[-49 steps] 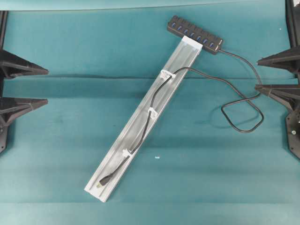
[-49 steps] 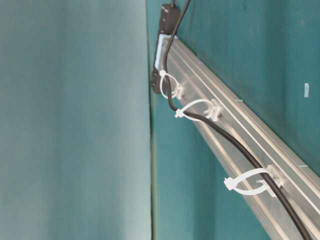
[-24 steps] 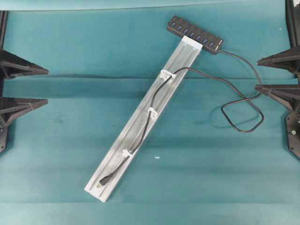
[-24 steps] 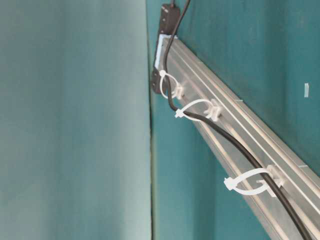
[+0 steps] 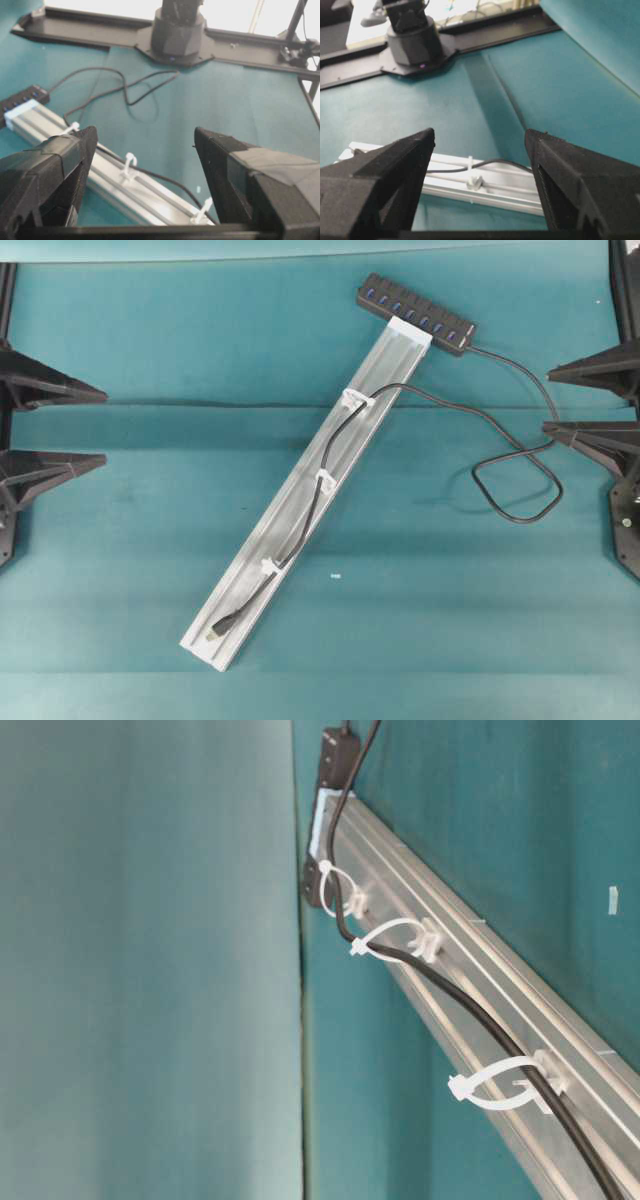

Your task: Pass the USB cable through three rings with both arms.

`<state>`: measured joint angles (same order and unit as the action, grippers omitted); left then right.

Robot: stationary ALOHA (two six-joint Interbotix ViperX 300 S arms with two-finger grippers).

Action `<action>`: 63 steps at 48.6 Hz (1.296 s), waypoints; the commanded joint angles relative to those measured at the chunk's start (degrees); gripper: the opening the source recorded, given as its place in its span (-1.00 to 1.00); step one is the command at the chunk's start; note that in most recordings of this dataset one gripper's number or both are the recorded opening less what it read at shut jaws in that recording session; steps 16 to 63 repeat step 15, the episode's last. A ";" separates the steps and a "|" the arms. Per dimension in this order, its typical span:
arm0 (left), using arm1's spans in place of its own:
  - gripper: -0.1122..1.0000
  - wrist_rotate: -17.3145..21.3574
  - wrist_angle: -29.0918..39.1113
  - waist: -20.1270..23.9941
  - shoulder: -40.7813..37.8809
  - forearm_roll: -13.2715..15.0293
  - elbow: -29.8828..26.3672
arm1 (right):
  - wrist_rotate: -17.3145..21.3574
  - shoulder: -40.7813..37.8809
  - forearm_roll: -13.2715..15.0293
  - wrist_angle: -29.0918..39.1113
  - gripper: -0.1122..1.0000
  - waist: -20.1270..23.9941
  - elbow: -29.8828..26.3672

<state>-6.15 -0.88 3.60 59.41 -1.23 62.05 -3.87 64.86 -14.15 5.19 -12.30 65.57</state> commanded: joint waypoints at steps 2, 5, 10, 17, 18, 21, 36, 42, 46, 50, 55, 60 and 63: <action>0.76 0.09 -0.62 0.00 -0.35 -0.26 -0.62 | 0.53 -0.44 -0.09 -0.44 0.68 -0.18 -0.18; 0.76 0.62 -0.88 -0.09 -0.35 -0.26 -0.62 | 0.53 -0.44 -0.09 -0.53 0.68 -0.18 0.09; 0.76 0.97 -2.02 -0.09 -0.44 -0.26 -0.62 | 0.53 -0.44 -0.09 -0.44 0.68 -0.18 0.53; 0.76 0.97 -2.55 -0.09 -0.79 -0.26 -0.35 | 0.62 -0.44 -0.09 -0.53 0.68 -0.18 0.97; 0.76 0.97 -2.55 -0.09 -0.79 -0.26 -0.35 | 0.62 -0.44 -0.09 -0.53 0.68 -0.18 0.97; 0.76 0.97 -2.55 -0.09 -0.79 -0.26 -0.35 | 0.62 -0.44 -0.09 -0.53 0.68 -0.18 0.97; 0.76 0.97 -2.55 -0.09 -0.79 -0.26 -0.35 | 0.62 -0.44 -0.09 -0.53 0.68 -0.18 0.97; 0.76 0.97 -2.55 -0.09 -0.79 -0.26 -0.35 | 0.62 -0.44 -0.09 -0.53 0.68 -0.18 0.97; 0.76 0.97 -2.55 -0.09 -0.79 -0.26 -0.35 | 0.62 -0.44 -0.09 -0.53 0.68 -0.18 0.97; 0.76 0.97 -2.55 -0.09 -0.79 -0.26 -0.35 | 0.62 -0.44 -0.09 -0.53 0.68 -0.18 0.97; 0.76 0.97 -2.55 -0.09 -0.79 -0.26 -0.35 | 0.62 -0.44 -0.09 -0.53 0.68 -0.18 0.97; 0.76 0.97 -2.55 -0.09 -0.79 -0.26 -0.35 | 0.62 -0.44 -0.09 -0.53 0.68 -0.18 0.97; 0.76 0.97 -2.55 -0.09 -0.79 -0.26 -0.35 | 0.62 -0.44 -0.09 -0.53 0.68 -0.18 0.97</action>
